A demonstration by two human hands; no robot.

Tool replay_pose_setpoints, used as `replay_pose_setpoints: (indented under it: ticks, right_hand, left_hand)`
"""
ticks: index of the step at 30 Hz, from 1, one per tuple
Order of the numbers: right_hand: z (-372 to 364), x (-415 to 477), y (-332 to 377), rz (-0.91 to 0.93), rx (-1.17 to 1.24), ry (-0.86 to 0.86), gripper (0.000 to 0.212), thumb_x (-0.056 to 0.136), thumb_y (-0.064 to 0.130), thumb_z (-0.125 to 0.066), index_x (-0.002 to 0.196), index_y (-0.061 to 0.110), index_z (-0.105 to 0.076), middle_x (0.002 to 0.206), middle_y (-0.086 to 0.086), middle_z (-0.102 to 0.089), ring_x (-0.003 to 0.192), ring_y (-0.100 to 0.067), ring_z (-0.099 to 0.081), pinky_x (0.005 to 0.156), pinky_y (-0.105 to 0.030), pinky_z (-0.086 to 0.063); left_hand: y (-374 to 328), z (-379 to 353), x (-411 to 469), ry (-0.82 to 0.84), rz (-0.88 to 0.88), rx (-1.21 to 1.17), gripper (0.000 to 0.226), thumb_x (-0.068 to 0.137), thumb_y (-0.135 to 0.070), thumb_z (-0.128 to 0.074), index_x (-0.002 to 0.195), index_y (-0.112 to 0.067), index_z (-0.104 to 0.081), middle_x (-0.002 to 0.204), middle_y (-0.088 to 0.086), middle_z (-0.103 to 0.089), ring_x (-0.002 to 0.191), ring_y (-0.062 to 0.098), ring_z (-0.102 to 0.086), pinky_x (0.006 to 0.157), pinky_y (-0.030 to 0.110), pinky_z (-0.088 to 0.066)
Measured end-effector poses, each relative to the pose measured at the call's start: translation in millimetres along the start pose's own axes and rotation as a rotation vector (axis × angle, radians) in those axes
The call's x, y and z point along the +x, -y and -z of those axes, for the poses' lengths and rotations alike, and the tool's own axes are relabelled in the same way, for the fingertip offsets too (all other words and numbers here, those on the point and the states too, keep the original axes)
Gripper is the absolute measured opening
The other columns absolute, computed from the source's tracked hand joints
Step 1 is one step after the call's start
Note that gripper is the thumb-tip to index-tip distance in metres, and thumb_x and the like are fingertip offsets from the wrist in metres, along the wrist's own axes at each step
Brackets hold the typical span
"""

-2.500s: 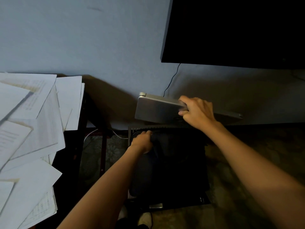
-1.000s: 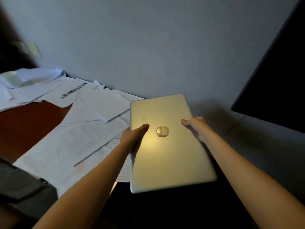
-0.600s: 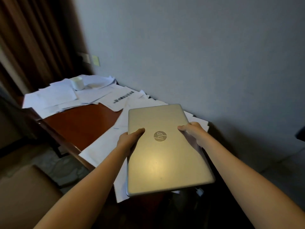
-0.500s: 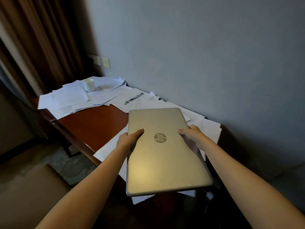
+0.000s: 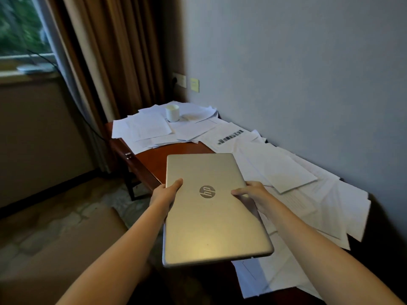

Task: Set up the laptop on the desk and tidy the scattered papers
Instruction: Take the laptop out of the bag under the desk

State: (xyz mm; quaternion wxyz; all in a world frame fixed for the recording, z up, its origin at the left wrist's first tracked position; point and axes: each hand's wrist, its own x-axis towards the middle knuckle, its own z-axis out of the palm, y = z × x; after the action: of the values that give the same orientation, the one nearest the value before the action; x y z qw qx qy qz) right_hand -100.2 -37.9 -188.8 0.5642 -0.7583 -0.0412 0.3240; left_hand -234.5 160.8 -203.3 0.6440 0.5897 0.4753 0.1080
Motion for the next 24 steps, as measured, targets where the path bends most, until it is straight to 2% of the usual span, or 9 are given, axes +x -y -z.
replay_pose_setpoints:
  ticks: [4, 8, 11, 15, 18, 21, 24]
  right_hand:
    - [-20.0, 28.4, 18.7, 0.034, -0.077, 0.029, 0.03, 0.075, 0.002, -0.072, 0.103, 0.001, -0.061, 0.102, -0.014, -0.064, 0.096, -0.027, -0.059, 0.086, -0.034, -0.048]
    - [-30.9, 72.8, 33.5, 0.016, -0.148, 0.076, 0.027, 0.075, 0.004, -0.073, 0.1, 0.001, -0.064, 0.109, -0.016, -0.066, 0.101, -0.028, -0.06, 0.098, -0.038, -0.047]
    - [-37.6, 116.0, 48.9, 0.01, -0.247, 0.084, 0.039, 0.074, 0.008, -0.075, 0.11, -0.001, -0.063, 0.114, -0.014, -0.064, 0.109, -0.028, -0.057, 0.102, -0.038, -0.043]
    - [-43.7, 173.0, 66.2, 0.019, -0.306, 0.121, 0.043, 0.076, 0.004, -0.073, 0.117, -0.001, -0.061, 0.119, -0.015, -0.063, 0.116, -0.031, -0.055, 0.107, -0.042, -0.04]
    - [-44.1, 215.4, 70.3, -0.012, -0.353, 0.146, 0.043, 0.075, 0.003, -0.073, 0.117, -0.001, -0.061, 0.117, -0.015, -0.064, 0.114, -0.031, -0.056, 0.105, -0.041, -0.041]
    - [-46.4, 253.8, 69.3, -0.034, -0.389, 0.151, 0.039, 0.078, 0.003, -0.072, 0.116, -0.001, -0.061, 0.114, -0.01, -0.063, 0.11, -0.027, -0.055, 0.1, -0.034, -0.042]
    - [-49.1, 281.9, 65.4, -0.045, -0.41, 0.154, 0.034, 0.082, 0.003, -0.068, 0.115, 0.001, -0.061, 0.108, -0.007, -0.06, 0.103, -0.023, -0.052, 0.093, -0.029, -0.04]
  left_hand:
    - [-1.2, 11.8, 23.0, -0.048, 0.034, -0.029, 0.052, 0.085, -0.045, -0.062, 0.121, -0.008, -0.053, 0.099, 0.009, -0.062, 0.087, 0.026, -0.062, 0.082, 0.039, -0.051]
    - [-8.4, 13.8, 53.1, -0.079, 0.063, -0.046, 0.05, 0.087, -0.044, -0.06, 0.121, -0.008, -0.053, 0.106, 0.011, -0.064, 0.094, 0.029, -0.063, 0.09, 0.042, -0.051]
    - [-15.4, 9.5, 82.4, -0.085, 0.098, -0.042, 0.05, 0.089, -0.043, -0.058, 0.123, -0.006, -0.053, 0.113, 0.014, -0.063, 0.102, 0.031, -0.061, 0.095, 0.043, -0.049]
    - [-24.7, -4.9, 130.4, -0.086, 0.141, -0.04, 0.052, 0.09, -0.043, -0.055, 0.125, -0.005, -0.049, 0.116, 0.014, -0.06, 0.106, 0.031, -0.058, 0.098, 0.044, -0.046]
    - [-28.6, -18.3, 165.8, -0.079, 0.173, -0.023, 0.05, 0.094, -0.042, -0.049, 0.128, -0.006, -0.047, 0.118, 0.014, -0.058, 0.108, 0.031, -0.056, 0.093, 0.04, -0.045]
    - [-28.8, -29.4, 197.6, -0.073, 0.223, 0.012, 0.049, 0.097, -0.04, -0.044, 0.132, -0.006, -0.044, 0.126, 0.014, -0.054, 0.114, 0.031, -0.052, 0.094, 0.039, -0.041]
    - [-27.9, -38.4, 217.0, -0.053, 0.285, 0.0, 0.047, 0.098, -0.039, -0.043, 0.132, -0.006, -0.044, 0.117, 0.014, -0.054, 0.109, 0.031, -0.051, 0.091, 0.039, -0.041]
